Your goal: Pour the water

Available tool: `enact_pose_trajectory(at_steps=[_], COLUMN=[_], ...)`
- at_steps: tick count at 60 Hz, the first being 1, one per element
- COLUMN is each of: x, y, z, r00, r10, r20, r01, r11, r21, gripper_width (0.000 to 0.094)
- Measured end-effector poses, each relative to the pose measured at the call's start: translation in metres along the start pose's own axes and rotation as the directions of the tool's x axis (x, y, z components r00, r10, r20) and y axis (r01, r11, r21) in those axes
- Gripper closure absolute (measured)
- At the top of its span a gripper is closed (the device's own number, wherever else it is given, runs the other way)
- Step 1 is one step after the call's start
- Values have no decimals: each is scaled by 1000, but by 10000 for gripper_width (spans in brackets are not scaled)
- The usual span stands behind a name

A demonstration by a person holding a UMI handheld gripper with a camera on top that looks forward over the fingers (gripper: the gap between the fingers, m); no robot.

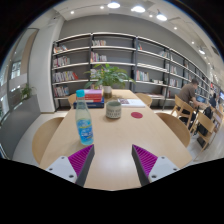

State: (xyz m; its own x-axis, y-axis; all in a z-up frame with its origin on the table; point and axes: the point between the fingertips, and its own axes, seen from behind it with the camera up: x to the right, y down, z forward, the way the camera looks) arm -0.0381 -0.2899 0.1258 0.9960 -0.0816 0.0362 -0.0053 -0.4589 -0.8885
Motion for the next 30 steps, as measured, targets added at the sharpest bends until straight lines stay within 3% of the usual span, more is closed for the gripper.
enact_pose_trajectory(at_steps=[14, 30], x=[-79, -126], y=[-15, -45], z=[58, 133], r00=[993, 992], r10=[-19, -25], r20=[117, 122], r01=[20, 22], r11=[1000, 1000], r21=[-12, 19], gripper_width=[165, 170])
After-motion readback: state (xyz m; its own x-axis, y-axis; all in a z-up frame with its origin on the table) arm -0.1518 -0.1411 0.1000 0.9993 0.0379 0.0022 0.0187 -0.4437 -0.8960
